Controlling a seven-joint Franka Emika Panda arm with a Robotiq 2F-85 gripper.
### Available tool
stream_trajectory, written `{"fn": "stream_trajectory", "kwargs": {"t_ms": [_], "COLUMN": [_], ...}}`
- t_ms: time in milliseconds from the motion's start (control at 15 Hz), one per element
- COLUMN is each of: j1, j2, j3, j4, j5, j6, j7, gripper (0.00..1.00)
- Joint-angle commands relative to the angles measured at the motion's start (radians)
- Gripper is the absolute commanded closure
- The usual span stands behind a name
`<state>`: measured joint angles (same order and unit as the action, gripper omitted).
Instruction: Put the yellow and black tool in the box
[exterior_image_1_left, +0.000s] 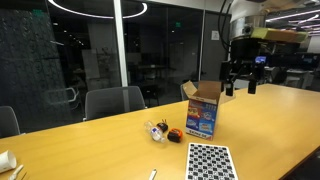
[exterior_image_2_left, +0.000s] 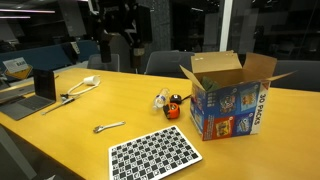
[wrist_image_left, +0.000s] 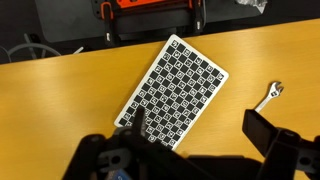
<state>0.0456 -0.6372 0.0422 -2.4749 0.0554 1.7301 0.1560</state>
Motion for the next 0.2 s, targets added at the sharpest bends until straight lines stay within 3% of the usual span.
{"fn": "stream_trajectory", "kwargs": {"t_ms": [0,133], "j1": [-0.012,-0.012], "j2": [0.004,0.009], "j3": [0.01,0.011], "j4": [0.002,0.002], "j5": [0.005,0.005], "j6": [-0.002,-0.002], "j7": [-0.006,-0.006], "gripper": [0.0,0.0]}}
